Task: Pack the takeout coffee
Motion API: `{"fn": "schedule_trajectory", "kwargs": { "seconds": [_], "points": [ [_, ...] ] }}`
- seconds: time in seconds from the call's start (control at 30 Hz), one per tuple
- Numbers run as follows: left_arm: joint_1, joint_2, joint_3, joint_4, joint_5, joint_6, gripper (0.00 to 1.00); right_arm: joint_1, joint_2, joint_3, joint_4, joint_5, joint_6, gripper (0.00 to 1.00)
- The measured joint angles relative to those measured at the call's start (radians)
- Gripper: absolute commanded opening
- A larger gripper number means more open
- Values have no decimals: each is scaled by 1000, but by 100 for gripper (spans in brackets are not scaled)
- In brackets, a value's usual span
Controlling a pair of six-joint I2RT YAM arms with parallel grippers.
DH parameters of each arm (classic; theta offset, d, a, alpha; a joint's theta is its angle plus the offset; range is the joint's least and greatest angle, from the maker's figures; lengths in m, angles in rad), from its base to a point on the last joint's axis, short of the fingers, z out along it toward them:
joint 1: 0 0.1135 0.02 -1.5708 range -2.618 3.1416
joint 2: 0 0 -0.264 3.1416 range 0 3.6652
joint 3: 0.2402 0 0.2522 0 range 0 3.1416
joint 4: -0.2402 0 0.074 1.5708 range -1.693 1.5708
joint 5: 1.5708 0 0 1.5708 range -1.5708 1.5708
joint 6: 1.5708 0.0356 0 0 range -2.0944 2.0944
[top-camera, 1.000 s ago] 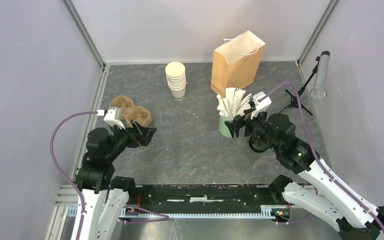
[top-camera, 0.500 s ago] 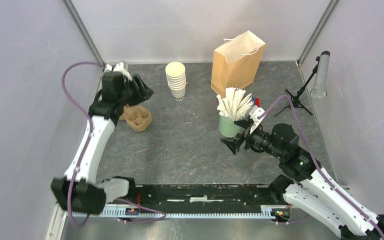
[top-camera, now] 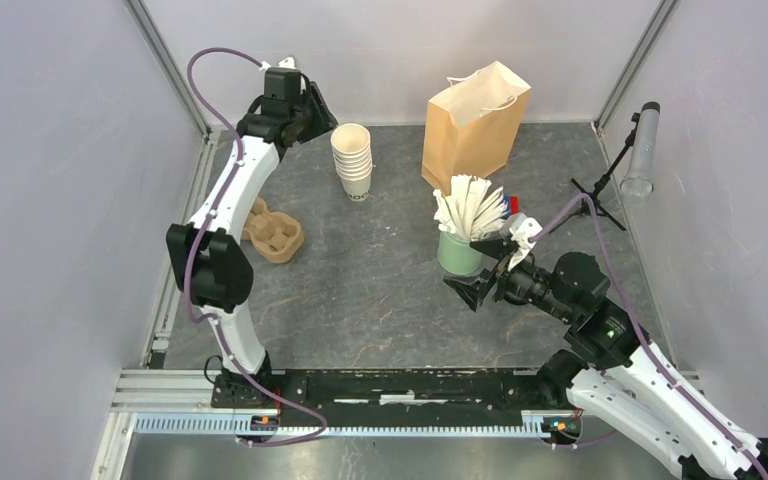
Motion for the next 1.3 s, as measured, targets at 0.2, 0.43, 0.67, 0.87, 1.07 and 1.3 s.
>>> {"fn": "schedule_trajectory", "kwargs": {
  "seconds": [0.2, 0.43, 0.67, 0.87, 1.07, 1.3],
  "points": [
    [-1, 62, 43, -44, -58, 1, 51, 0, -35, -5, -1, 2, 6, 97],
    [-2, 123, 95, -60, -53, 2, 51, 0, -65, -13, -4, 14, 6, 97],
    [-2, 163, 108, -72, -31, 2, 45, 0, -77, -23, -10, 24, 6, 97],
    [-3, 164, 130, -104, -22, 3, 29, 0, -77, -45, -19, 26, 6, 97],
    [-11, 164, 185, -126, 14, 7, 11, 0, -72, -62, -32, 22, 8, 97],
    [-42, 172, 253, -185, 9, 50, 27, 0, -58, -62, -31, 12, 10, 97]
  ]
}}
